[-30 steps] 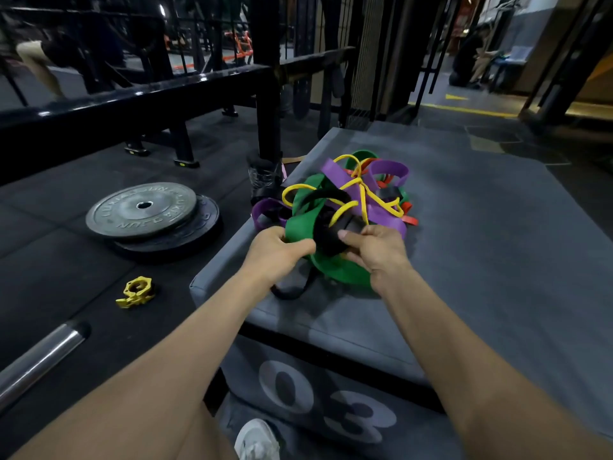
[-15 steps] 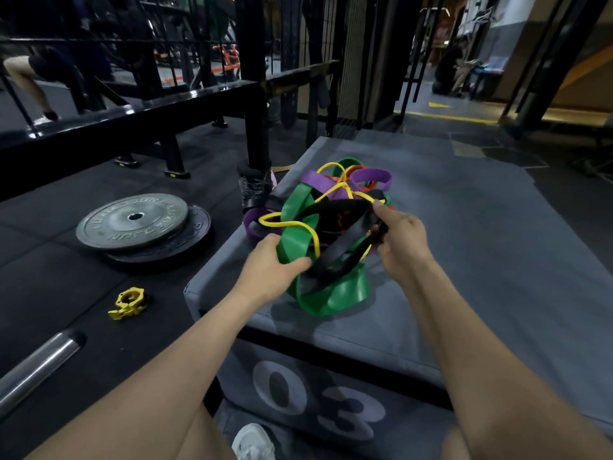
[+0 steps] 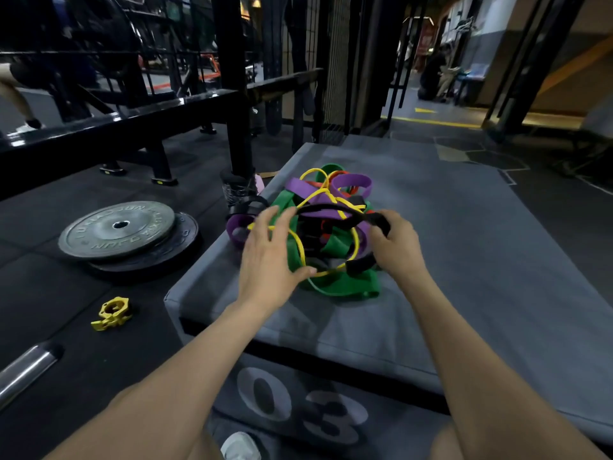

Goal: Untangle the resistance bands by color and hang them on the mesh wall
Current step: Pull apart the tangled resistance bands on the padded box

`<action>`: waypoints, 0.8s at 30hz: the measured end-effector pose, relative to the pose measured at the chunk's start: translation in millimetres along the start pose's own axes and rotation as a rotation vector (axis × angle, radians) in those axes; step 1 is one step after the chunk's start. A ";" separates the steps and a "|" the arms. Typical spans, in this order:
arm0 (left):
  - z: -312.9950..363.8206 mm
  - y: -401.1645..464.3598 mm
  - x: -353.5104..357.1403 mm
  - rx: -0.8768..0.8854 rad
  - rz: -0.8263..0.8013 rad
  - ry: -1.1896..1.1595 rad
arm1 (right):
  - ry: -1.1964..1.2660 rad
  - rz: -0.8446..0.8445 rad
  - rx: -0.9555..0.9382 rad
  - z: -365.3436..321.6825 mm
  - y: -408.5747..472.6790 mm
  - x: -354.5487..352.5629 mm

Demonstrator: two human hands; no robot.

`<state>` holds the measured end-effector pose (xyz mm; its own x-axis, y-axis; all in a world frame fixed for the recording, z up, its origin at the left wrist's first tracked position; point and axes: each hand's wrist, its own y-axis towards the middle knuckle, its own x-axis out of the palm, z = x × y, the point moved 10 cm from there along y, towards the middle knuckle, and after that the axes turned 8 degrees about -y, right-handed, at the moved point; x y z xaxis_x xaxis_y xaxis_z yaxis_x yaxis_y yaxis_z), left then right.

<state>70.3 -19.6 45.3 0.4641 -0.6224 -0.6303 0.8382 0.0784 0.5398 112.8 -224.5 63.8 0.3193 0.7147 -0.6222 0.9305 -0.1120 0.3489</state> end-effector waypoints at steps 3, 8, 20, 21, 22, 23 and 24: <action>1.7 0.7 32.6 0.067 -0.248 0.093 | -0.112 -0.078 -0.051 3.2 -5.4 11.0; -5.8 -0.9 36.9 0.022 -0.308 0.176 | -0.215 -0.091 0.090 30.1 -5.6 5.7; -34.8 -16.6 12.4 -0.287 -0.294 -0.031 | 0.404 -0.046 0.250 19.5 -4.8 -1.6; -30.9 -16.6 9.5 -0.269 -0.252 -0.036 | 0.422 -0.071 0.264 18.2 -7.6 3.0; -24.5 -14.7 3.5 -0.235 -0.175 -0.032 | 0.411 -0.111 0.254 14.9 -10.7 9.0; -15.6 -12.0 -5.3 -0.191 -0.076 -0.022 | 0.396 -0.158 0.237 9.4 -15.5 16.5; -5.2 -9.7 -14.3 -0.134 0.019 -0.017 | 0.380 -0.205 0.212 4.1 -20.4 24.6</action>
<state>57.0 -7.3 46.2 0.4765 -0.6327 -0.6104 0.8605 0.1931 0.4715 102.5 -207.5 38.6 0.0737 0.9343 -0.3489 0.9961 -0.0524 0.0703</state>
